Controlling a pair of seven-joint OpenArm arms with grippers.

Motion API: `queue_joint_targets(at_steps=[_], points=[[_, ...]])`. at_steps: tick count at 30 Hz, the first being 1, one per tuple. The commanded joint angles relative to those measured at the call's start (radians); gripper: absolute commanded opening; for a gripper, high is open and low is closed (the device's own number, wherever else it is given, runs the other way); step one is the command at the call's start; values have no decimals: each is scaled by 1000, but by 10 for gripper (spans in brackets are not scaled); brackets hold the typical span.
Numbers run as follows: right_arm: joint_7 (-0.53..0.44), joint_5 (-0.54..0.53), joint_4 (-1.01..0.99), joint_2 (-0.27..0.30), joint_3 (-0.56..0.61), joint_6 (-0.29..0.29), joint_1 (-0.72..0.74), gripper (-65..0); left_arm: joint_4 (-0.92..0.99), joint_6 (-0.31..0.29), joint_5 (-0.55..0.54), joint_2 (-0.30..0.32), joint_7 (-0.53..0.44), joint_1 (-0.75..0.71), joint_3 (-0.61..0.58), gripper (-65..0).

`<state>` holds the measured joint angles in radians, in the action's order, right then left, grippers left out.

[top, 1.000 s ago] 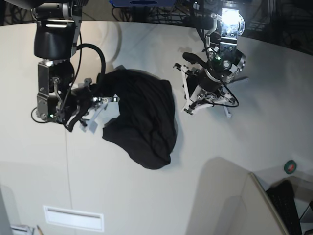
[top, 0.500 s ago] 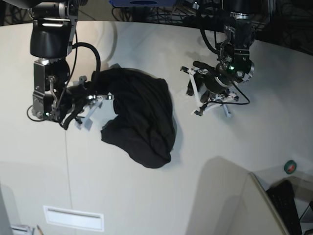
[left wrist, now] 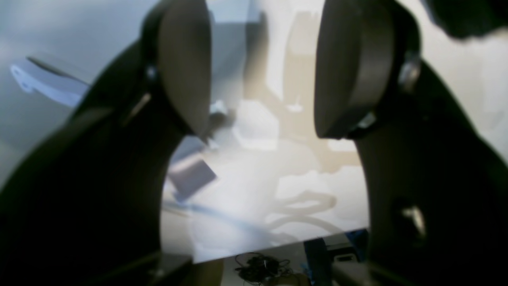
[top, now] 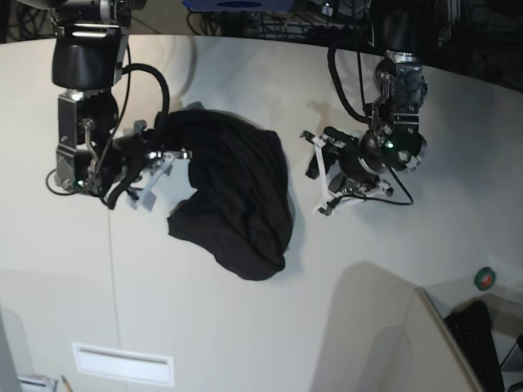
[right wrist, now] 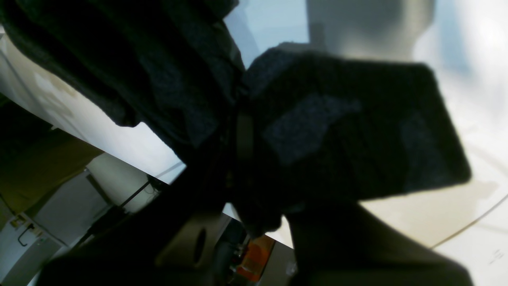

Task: Layout the t-shirt on the table in an organized manner, then fold the t-shirt properly
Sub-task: 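Move the left gripper to the t-shirt's opposite edge and grasp it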

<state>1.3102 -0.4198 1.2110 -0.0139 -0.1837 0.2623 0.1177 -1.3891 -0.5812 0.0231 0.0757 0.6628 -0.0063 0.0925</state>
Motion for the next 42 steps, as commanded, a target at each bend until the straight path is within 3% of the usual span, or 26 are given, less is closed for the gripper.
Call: queue_joint_targets(at_steps=[1,7,16,20,32,42], points=[[6,-12,16,4,-1,5,15,-650,3,-10,-9,5,-16,32,3,-375],[7,-12,16,4,-1,5,3,-650,72,-46,-2,6,-18,108,8,-374],[13,-12,16,4,-1,5,-11,-650,239,-49,2,6,8,245,102,-375],[13,-12,16,4,-1,5,-13,-650,282,-49,-2,6,4,260,16,-375],[15,-14,39,5,-1,5,-25,-650,482,-41,-9,-4,-76,296,16,-380],[15,-14,39,15,-1,5,-28,-650,480,-49,-9,-60,-74,283,-49,-385]])
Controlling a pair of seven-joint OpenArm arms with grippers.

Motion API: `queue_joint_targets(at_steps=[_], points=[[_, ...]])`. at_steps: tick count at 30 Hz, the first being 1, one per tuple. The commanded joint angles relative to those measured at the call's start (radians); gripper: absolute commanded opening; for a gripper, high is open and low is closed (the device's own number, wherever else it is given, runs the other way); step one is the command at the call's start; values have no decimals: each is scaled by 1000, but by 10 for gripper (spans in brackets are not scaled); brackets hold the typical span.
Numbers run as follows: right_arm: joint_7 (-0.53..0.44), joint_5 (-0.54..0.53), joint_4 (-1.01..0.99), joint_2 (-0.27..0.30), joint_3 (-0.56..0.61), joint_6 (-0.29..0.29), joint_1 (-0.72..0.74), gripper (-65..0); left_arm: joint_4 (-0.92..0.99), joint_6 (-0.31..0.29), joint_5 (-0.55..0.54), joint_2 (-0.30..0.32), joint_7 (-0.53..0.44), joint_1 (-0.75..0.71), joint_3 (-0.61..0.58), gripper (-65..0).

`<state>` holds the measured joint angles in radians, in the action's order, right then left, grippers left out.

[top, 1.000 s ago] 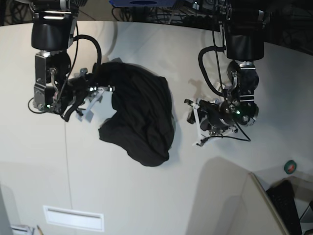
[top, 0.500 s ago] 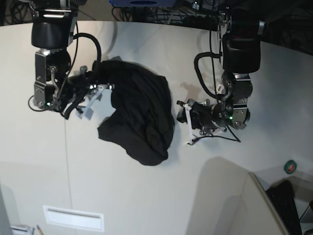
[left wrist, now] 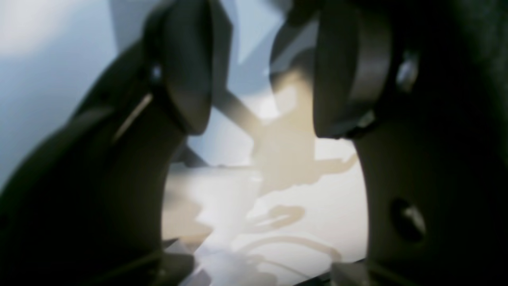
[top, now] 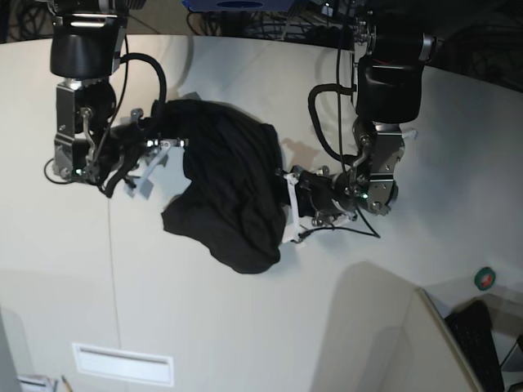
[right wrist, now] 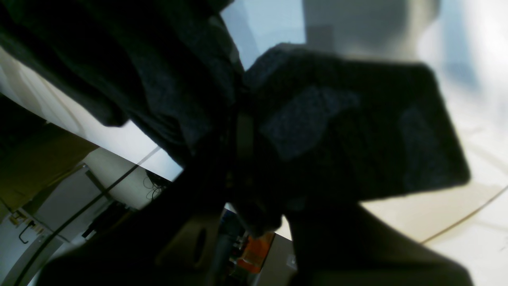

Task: Layout the t-shirt on the table in an organized manner, then fold the t-shirt properly
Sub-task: 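Move the left gripper to the t-shirt's opposite edge and grasp it, then hold the shirt with both grippers and pull the left gripper's edge outward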

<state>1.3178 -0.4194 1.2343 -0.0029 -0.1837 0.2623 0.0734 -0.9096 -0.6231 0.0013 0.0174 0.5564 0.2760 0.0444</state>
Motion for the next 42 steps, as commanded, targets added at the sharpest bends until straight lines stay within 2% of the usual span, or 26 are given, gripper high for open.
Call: queue_joint_targets(at_steps=[1,2,3,4,8,16,20,24,32,35,39,40,42], points=[[7,-14,15,4,-1,5,15,-650,1,-7,13,-7,32,-2,-18,-403],[7,-14,15,4,-1,5,15,-650,-4,-4,16,-21,32,-10,-22,-457],[7,-14,15,4,-1,5,15,-650,-7,-1,21,-29,32,-13,-22,-571],[7,-14,15,4,-1,5,15,-650,-6,-1,21,-30,32,-10,-21,-650],[7,-14,15,4,-1,5,15,-650,7,38,22,-29,47,-1,-24,-650],[7,-14,15,4,-1,5,21,-650,-174,39,13,-3,90,-13,-18,-650],[7,-14,15,4,-1,5,24,-650,-243,36,13,-3,124,1,53,-650],[7,-11,15,5,-1,5,24,-650,-289,35,13,-3,138,27,62,-650],[7,-11,15,5,-1,5,22,-650,-245,36,22,-6,139,24,59,-650],[7,-11,15,5,-1,5,21,-650,-274,38,13,-7,185,10,70,-650],[6,-9,15,5,-1,5,21,-650,-332,38,22,-3,250,10,70,-434],[6,-9,15,5,-1,5,21,-650,-342,38,24,-3,267,9,70,-411],[6,-9,15,5,-1,5,21,-650,-331,38,24,6,296,12,70,-406]])
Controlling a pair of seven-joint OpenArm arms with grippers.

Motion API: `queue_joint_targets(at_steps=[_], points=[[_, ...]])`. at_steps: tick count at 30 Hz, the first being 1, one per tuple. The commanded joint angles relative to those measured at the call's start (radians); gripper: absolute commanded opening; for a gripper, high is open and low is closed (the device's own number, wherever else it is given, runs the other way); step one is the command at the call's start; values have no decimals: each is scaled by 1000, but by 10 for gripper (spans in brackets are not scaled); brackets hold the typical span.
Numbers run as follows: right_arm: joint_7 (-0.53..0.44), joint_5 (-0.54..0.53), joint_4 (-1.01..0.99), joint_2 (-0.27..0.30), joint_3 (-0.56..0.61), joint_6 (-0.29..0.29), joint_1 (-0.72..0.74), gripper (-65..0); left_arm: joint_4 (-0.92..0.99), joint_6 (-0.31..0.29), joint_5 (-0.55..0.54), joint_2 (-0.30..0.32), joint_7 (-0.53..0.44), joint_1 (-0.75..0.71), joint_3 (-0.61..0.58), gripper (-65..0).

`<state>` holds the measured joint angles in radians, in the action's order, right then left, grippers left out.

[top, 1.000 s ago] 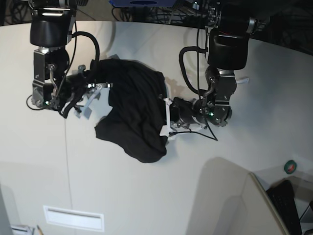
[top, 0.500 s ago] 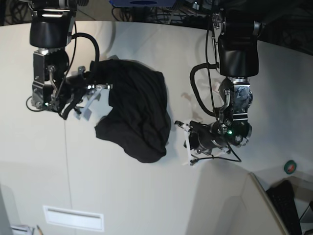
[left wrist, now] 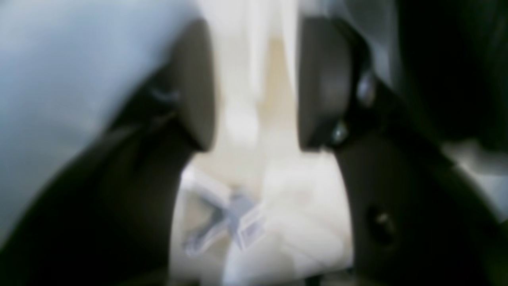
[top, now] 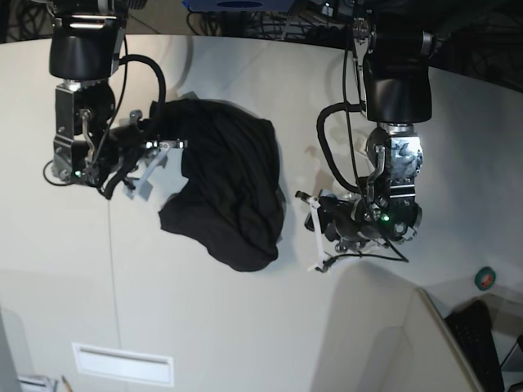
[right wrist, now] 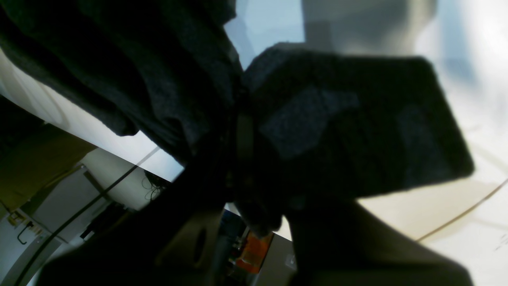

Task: Layout the t-shirt on the table in an organized manner, then fold the t-shirt properly
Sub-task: 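Hold the shirt with both grippers and pull the left gripper's edge outward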

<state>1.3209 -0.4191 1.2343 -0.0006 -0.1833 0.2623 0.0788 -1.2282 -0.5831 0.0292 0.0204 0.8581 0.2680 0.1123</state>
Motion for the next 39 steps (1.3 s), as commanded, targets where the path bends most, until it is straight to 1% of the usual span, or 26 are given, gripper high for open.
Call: queue_joint_targets(at_steps=[1,4,7,11,13,17,19,21,26,30,31,34,36,39], points=[[3,-10,15,3,-2,5,16,-650,-5,-1,-4,19,-1,20,2,-406],[3,-10,15,3,-2,5,16,-650,17,-1,-5,39,33,10,0,-406],[3,-10,15,3,-2,5,16,-650,20,-2,-13,43,33,10,0,-406],[3,-10,14,3,-2,5,14,-650,0,-5,-18,31,36,10,2,-406],[3,-10,14,3,-2,5,14,-650,-8,-5,-56,14,36,9,2,-406],[4,-10,14,3,0,5,11,-650,20,-5,-151,14,37,15,0,-406],[7,-10,14,12,0,5,11,-650,51,-5,-193,16,43,21,2,-405],[15,-10,14,18,0,5,11,-650,75,-5,-219,33,56,29,-7,-405],[16,-10,14,23,0,5,11,-650,146,-5,-219,37,66,58,-6,-403],[15,-10,14,23,0,5,11,-650,155,-7,-222,36,68,58,0,-403],[15,-10,14,23,0,5,11,-650,153,-15,-222,34,71,57,-3,-405],[16,-10,14,23,0,5,11,-650,150,-64,-222,31,77,57,2,-410],[16,-10,14,23,0,5,11,-650,132,-82,-222,31,114,58,3,-410],[16,-10,11,23,0,5,9,-650,72,-97,-222,31,128,60,-4,-410]])
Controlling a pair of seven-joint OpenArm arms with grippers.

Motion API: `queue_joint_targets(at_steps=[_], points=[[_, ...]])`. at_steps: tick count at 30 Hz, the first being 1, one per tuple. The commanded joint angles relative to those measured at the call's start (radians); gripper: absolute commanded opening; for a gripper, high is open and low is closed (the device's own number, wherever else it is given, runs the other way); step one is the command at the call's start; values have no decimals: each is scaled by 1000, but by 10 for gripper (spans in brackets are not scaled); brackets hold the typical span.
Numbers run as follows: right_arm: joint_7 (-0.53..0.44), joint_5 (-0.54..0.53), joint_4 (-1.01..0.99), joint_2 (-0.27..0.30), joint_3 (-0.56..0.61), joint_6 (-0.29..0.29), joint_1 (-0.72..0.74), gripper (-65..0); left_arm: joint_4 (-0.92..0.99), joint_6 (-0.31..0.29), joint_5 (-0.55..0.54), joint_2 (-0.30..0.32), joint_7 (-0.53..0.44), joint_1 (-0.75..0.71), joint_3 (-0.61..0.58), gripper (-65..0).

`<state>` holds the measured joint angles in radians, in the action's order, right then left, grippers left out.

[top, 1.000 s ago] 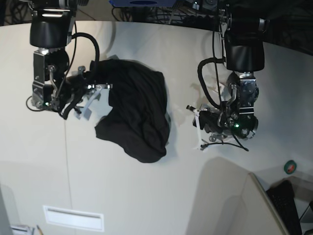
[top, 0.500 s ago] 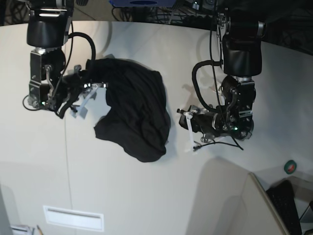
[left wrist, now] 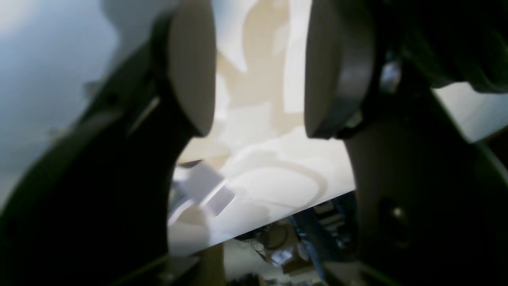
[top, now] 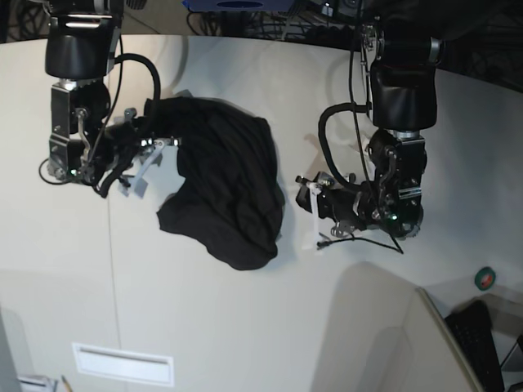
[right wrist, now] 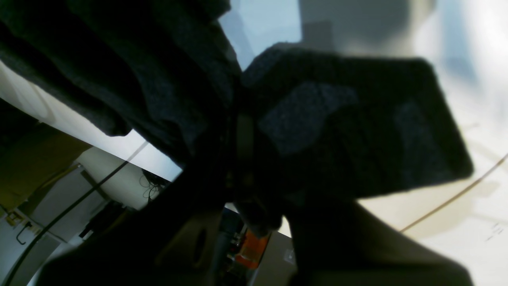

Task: Layout the t-shirt on the table in an organized manner, then fold the t-shirt properly
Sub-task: 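Hold the shirt with both grippers and pull the left gripper's edge outward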

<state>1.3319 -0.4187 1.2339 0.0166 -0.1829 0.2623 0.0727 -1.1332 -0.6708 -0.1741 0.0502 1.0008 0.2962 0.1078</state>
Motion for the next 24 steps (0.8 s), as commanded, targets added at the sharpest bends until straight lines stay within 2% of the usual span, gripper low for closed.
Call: queue_joint_targets(at_steps=[1,4,12,17,24], points=[[5,-10,11,6,0,5,16,-650,-41,-4,-18,1,-9,31,-1,-410],[5,-10,10,6,0,5,16,-650,-37,-5,-18,1,19,36,0,-408],[5,-10,5,6,0,5,16,-650,54,-7,-18,-2,11,57,5,-410],[2,-10,8,6,102,2,16,-650,43,-7,-18,-8,11,57,-3,-406],[-1,-10,7,6,116,2,16,-650,48,-8,-17,-16,3,57,-3,-406]])
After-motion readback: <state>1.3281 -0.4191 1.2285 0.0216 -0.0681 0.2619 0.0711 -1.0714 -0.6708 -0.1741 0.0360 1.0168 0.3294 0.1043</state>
